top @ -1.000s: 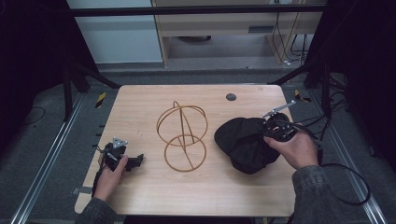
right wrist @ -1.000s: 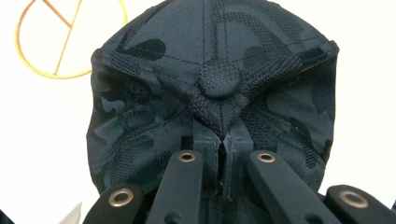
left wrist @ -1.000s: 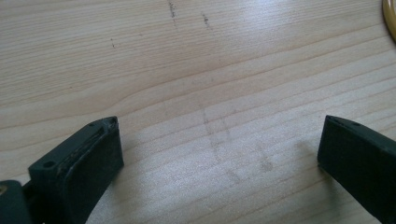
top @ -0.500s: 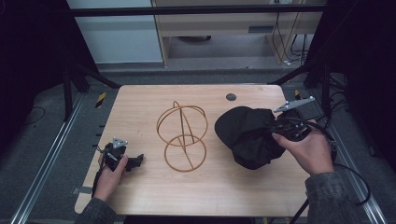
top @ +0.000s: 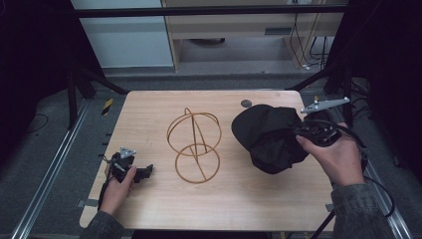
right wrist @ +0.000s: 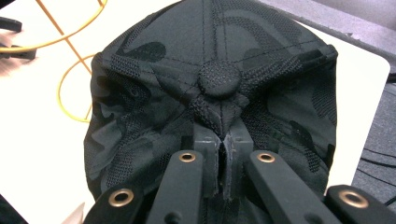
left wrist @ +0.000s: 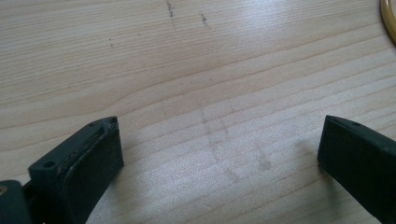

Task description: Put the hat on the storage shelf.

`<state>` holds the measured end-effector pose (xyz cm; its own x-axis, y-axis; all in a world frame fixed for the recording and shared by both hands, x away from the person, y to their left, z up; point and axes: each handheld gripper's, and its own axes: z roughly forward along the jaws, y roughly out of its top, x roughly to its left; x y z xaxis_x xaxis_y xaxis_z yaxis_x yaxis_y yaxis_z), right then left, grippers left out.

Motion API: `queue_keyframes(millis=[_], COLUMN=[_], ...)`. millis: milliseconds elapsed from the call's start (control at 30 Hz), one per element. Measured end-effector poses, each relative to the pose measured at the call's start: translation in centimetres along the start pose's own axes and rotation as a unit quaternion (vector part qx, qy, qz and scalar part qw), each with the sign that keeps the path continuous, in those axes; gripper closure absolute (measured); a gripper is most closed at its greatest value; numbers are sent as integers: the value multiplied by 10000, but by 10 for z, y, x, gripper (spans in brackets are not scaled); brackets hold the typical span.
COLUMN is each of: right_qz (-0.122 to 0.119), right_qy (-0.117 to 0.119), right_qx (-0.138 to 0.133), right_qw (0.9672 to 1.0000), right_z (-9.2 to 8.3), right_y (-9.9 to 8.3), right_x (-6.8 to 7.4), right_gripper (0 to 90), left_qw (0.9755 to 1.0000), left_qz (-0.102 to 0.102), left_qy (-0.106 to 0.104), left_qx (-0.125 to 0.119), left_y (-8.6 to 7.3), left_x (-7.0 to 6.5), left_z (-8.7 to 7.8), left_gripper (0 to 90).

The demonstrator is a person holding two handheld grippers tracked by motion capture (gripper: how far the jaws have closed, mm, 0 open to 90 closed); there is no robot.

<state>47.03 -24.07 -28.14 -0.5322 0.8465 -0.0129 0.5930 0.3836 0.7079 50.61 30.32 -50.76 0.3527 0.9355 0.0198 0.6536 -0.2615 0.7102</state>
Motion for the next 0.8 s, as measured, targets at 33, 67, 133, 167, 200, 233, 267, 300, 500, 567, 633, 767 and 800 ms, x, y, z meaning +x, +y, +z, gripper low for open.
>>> queue_keyframes(millis=[33,67,133,167,200,233,267,300,500,567,633,767,800], right_qz=[8,1,37,56,52,54,56,69,101,66,33,-74,-98], right_qy=[-10,-7,9,12,3,-6,-26,-37,-12,-5,29,84,90], right_qx=[-9,-26,-65,-68,-68,-70,-88,-118,-345,-444,-509,-617,-652], right_qw=[10000,10000,10000,10000,10000,10000,9999,9999,9994,9990,9987,9980,9978], right_z=[0,0,1,2,2,3,3,2,-5,-9,-12,-16,-16], right_y=[2,6,14,17,21,24,29,33,52,59,63,72,76], right_x=[0,-1,-4,-5,-6,-7,-8,-8,-6,-1,3,12,13], right_gripper=[868,868,868,868,868,868,868,868,869,869,869,869,869], left_qw=[10000,10000,10000,10000,10000,10000,10000,10000,10000,10000,10000,10000,10000], left_qz=[-1,0,-14,-13,-13,4,6,6,7,9,8,13,10], left_qy=[0,0,1,2,1,1,-1,-1,-1,-3,-2,-1,-1], left_qx=[0,-1,-14,-12,-13,-12,-11,-12,-8,-3,5,8,6], left_y=[0,0,0,0,0,0,0,0,0,0,0,0,0], left_x=[0,0,0,0,0,0,0,0,0,0,0,0,0], left_z=[0,0,0,0,0,0,0,0,0,0,0,0,0], left_gripper=[0,0,0,0,0,0,0,0,0,0,0,0,0])
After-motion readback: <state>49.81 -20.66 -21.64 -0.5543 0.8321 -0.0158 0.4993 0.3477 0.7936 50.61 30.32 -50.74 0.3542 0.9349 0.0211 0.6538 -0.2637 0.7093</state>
